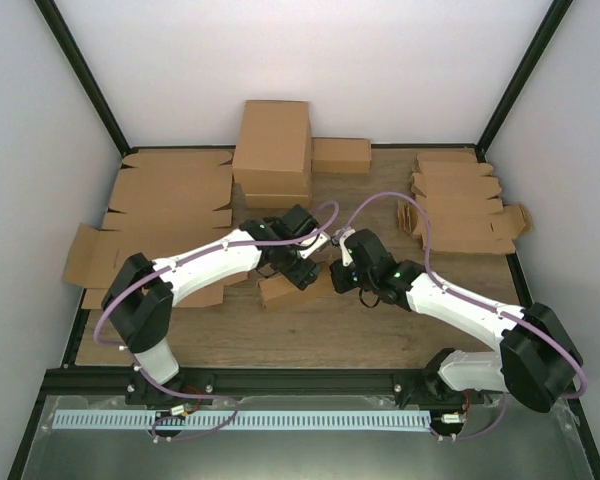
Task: Fold the paper box
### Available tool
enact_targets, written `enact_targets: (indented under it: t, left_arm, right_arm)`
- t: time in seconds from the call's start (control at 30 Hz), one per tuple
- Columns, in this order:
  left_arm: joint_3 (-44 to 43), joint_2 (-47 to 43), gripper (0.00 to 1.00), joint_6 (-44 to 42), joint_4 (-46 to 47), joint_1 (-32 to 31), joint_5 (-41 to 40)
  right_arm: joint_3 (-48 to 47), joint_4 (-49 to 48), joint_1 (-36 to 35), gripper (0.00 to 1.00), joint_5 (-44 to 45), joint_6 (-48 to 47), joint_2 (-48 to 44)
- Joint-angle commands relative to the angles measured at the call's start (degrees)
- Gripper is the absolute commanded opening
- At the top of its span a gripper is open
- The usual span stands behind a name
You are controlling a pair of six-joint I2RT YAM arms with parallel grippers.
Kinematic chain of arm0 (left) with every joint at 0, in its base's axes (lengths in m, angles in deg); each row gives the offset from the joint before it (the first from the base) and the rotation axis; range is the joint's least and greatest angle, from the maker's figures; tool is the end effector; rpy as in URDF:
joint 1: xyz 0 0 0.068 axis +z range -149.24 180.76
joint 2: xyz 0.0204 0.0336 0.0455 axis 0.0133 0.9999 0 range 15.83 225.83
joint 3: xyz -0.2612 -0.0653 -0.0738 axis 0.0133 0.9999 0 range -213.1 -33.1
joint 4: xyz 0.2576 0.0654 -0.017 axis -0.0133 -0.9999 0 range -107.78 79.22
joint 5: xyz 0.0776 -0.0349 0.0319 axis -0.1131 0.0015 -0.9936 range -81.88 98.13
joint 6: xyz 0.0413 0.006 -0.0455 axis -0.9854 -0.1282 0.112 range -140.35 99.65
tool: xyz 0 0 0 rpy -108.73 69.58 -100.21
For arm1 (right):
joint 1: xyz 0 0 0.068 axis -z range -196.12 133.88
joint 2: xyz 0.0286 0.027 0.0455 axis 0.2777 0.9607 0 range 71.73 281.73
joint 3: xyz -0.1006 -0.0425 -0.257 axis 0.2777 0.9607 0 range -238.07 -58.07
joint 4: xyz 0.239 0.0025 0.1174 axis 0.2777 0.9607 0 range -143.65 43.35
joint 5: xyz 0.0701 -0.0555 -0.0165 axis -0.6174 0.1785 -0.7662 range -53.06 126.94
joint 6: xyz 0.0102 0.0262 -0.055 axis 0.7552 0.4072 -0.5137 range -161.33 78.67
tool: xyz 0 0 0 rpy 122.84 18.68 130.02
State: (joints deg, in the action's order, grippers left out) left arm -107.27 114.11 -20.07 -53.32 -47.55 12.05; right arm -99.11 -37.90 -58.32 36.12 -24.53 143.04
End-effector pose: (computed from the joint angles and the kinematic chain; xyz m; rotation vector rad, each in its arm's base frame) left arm 0.2367 -0.2705 0.2232 1.1496 2.5314 -0.3230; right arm 0.1946 0.1774 0.2088 -0.5419 2.3729 0.4990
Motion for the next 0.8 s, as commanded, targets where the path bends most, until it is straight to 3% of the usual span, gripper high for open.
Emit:
enact_targets:
  t: [0.0, 0.3, 0.57, 0.77]
  left_arm:
    - [-3.1, -2.8, 0.76, 2.1, -2.0, -0.5, -0.4]
    - [-0.1, -17.6, 0.83, 15.0, -5.1, -0.3, -6.3]
    - [18.1, -36.9, 0.64, 32.7, -5.0, -0.2, -12.5]
    - [27.9, -47.9, 0.54, 39.4, -0.2, -0.2, -9.4]
  right_arm:
    - [1.0, 2.7, -0.4, 0.01, -0.8, 0.7, 0.9]
    - [-0.5, 3.2, -0.4, 0.01, 0.0, 1.2, 0.8]
    - [-0.2, 2.7, -0.4, 0.01, 0.0, 1.4, 0.7]
    - [-0.3, 2.2, -0.4, 0.01, -0.8, 1.4, 1.0]
